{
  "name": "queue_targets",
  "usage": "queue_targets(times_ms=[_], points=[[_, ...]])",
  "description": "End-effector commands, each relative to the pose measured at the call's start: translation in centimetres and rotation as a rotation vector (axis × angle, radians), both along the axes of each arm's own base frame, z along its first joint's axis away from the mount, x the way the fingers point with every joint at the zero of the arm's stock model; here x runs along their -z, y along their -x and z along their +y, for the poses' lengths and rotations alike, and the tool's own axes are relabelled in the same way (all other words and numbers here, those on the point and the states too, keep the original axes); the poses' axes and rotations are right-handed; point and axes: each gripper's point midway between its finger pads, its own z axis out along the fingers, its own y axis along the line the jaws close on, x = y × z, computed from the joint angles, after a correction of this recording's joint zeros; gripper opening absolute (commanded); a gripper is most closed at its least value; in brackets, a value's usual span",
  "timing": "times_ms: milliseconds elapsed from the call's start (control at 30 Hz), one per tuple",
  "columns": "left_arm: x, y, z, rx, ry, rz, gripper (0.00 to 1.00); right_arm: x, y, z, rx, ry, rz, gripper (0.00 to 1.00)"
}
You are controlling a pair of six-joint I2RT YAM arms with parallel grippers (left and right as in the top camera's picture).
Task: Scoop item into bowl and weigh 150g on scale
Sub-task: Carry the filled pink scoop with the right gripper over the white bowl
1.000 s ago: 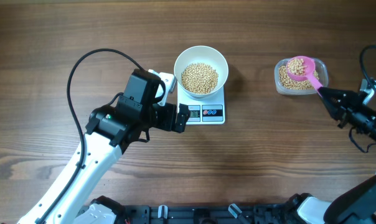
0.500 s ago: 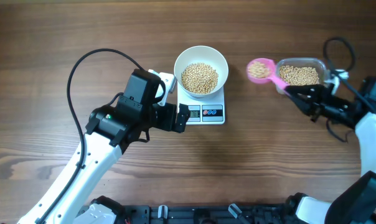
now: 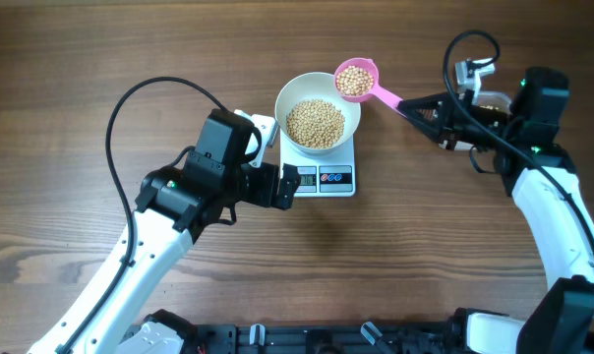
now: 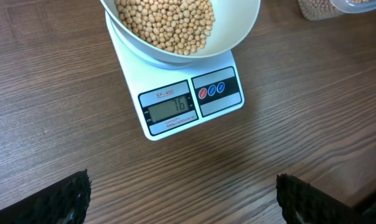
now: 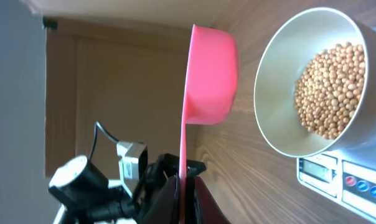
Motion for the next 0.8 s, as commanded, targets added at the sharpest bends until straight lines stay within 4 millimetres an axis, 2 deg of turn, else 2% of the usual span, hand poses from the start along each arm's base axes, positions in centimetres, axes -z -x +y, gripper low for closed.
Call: queue_targets(times_ms=[0, 233, 767], points=[[-0.4, 0.1, -0.2, 0.019, 0.004, -0.016, 1.0, 0.4, -0.8, 0.7, 0.041, -0.002, 0.083, 0.04], [-0.4, 0.1, -0.2, 0.019, 0.004, -0.016, 1.0, 1.7, -2.5, 0.3, 0.135, 0.086, 0.052, 0.04], [-0.4, 0.1, -0.2, 0.019, 0.004, -0.016, 1.0, 3.3, -3.1, 0.7, 0.09, 0.06, 0.068, 0.04]])
